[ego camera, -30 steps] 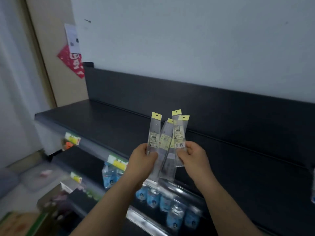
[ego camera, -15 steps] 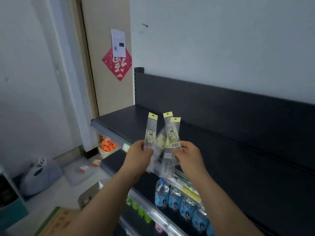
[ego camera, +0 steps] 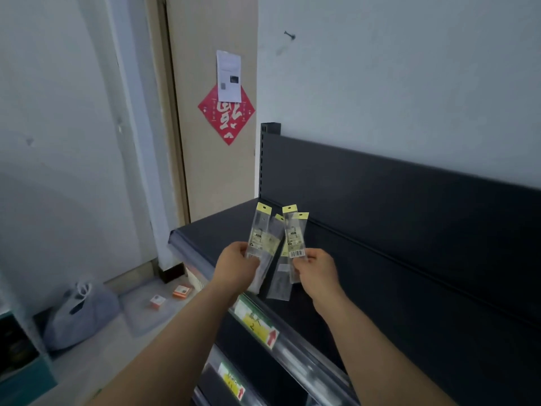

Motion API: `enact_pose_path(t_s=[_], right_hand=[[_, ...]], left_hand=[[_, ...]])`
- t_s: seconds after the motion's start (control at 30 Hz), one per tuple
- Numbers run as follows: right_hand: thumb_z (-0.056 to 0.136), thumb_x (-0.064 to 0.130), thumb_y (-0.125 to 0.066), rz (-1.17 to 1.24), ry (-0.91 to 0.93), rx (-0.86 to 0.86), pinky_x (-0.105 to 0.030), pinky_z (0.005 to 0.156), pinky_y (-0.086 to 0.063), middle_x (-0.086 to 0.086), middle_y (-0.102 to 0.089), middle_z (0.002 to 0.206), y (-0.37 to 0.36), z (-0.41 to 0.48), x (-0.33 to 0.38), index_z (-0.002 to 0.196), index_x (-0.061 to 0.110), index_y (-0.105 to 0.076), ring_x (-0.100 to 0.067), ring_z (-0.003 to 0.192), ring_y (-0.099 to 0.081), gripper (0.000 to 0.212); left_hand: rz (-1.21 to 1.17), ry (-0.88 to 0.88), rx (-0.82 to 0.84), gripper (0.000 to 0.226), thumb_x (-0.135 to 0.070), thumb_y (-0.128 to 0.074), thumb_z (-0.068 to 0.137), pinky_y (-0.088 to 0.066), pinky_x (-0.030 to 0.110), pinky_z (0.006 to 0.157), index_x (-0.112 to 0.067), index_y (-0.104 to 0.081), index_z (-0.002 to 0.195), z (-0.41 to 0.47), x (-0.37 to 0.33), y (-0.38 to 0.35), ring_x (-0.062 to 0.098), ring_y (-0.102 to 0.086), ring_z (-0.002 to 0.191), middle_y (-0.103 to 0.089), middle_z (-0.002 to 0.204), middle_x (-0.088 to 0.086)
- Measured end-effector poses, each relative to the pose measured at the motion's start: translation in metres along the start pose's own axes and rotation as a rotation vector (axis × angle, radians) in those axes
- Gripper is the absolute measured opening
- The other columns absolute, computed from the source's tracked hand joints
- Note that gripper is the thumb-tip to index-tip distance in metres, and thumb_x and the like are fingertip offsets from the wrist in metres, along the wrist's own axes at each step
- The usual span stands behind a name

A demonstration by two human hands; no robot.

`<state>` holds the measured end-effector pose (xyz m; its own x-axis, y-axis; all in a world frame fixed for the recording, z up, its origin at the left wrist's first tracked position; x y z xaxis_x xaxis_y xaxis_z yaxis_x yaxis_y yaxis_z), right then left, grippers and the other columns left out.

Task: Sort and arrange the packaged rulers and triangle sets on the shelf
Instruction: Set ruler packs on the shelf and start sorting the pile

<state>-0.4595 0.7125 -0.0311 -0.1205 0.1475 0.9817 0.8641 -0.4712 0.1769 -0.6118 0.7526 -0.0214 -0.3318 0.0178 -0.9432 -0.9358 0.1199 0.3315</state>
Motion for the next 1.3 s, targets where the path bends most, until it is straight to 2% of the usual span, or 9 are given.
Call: enact_pose_path(t_s=[0.17,0.3,0.37,0.47,0.53,0.67,0.8,1.0,1.3], right_hand=[[0.092,0.015,-0.057,-0.076,-0.027,-0.059,-0.026,0.056,-0.050,-0.003,-0.066,0.097,-0.037,0.040,0.009,0.101,0.015,-0.060,-0.014,0.080,-0.064,0.009],[0.086,0.018,-0.056,-0.180,-0.060,-0.133,-0.026,0.046,-0.042,-0.005,-0.065,0.091,-0.063,0.063,0.009,0.105,0.009,-0.060,-0.017,0.071,-0.061,0.021],[0.083,0.021,-0.055,-0.229,-0.066,-0.159,-0.033,0.055,-0.048,-0.003,-0.065,0.090,-0.071,0.067,0.009,0.103,0.014,-0.058,-0.020,0.076,-0.061,0.022],[0.087,0.026,-0.058,-0.389,-0.033,-0.208,-0.043,0.084,-0.052,0.003,-0.064,0.090,-0.082,0.071,0.013,0.090,0.022,-0.052,-0.021,0.088,-0.062,0.008],[0.088,0.028,-0.058,-0.494,0.017,-0.226,-0.043,0.087,-0.050,0.006,-0.063,0.088,-0.086,0.069,0.017,0.087,0.025,-0.052,-0.019,0.087,-0.062,0.007],[0.091,0.029,-0.054,-0.761,0.106,-0.195,-0.040,0.083,-0.050,0.003,-0.061,0.084,-0.090,0.060,0.021,0.087,0.018,-0.057,-0.016,0.078,-0.058,0.011],[0.092,0.035,-0.053,-0.901,0.164,-0.160,-0.035,0.084,-0.049,0.001,-0.059,0.099,-0.083,0.050,0.030,0.099,0.018,-0.061,-0.014,0.088,-0.056,0.020],[0.095,0.038,-0.050,-1.041,0.187,-0.239,-0.028,0.103,-0.039,0.002,-0.049,0.138,-0.045,0.025,0.040,0.138,0.020,-0.047,-0.015,0.123,-0.046,0.046],[0.097,0.036,-0.048,-1.088,0.111,-0.433,-0.022,0.104,-0.035,0.004,-0.049,0.140,0.013,-0.044,0.029,0.141,0.019,-0.044,-0.013,0.125,-0.047,0.047]], left_hand=[[0.087,-0.019,0.002,0.025,-0.009,-0.056,0.090,-0.054,0.034,0.073,-0.012,-0.058,0.114,0.050,0.005,0.014,0.020,-0.065,0.087,-0.067,0.103,0.003],[0.204,-0.044,0.079,0.014,-0.008,-0.054,0.090,-0.049,0.026,0.064,-0.013,-0.061,0.101,0.091,0.007,0.029,0.017,-0.062,0.082,-0.065,0.090,0.000],[0.276,-0.071,0.112,0.012,-0.007,-0.054,0.089,-0.049,0.030,0.068,-0.017,-0.058,0.087,0.104,0.006,0.034,0.019,-0.061,0.082,-0.061,0.083,-0.003],[0.408,-0.150,0.160,0.020,-0.009,-0.056,0.089,-0.043,0.027,0.073,-0.008,-0.060,0.108,0.128,0.009,0.039,0.023,-0.060,0.094,-0.063,0.101,0.005],[0.466,-0.188,0.197,0.023,-0.013,-0.055,0.089,-0.041,0.026,0.073,-0.006,-0.058,0.110,0.138,0.012,0.041,0.025,-0.059,0.096,-0.063,0.106,0.008],[0.696,-0.288,0.247,0.012,-0.022,-0.055,0.087,-0.041,0.034,0.072,-0.012,-0.049,0.083,0.147,0.016,0.045,0.032,-0.055,0.097,-0.055,0.096,0.012],[0.886,-0.436,0.236,0.027,-0.034,-0.051,0.092,-0.044,0.037,0.083,-0.014,-0.057,0.109,0.141,0.010,0.051,0.029,-0.051,0.107,-0.055,0.113,0.009],[0.770,-0.728,0.276,0.034,-0.039,-0.047,0.095,-0.046,0.035,0.091,-0.022,-0.060,0.121,0.117,-0.018,0.040,0.022,-0.053,0.110,-0.059,0.121,0.000],[0.639,-0.994,0.435,0.039,-0.041,-0.046,0.095,-0.043,0.031,0.096,-0.026,-0.055,0.130,0.065,-0.039,-0.019,0.018,-0.054,0.114,-0.058,0.128,-0.005]])
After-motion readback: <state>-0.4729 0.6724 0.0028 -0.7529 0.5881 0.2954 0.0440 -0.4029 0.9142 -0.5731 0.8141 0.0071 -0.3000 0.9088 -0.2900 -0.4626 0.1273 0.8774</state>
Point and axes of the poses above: each hand's wrist, its own z-axis towards the middle knuckle, its own y-axis out of the back of the hand, x = y × z, the point moved 1 cm from there along z, towards the middle knuckle
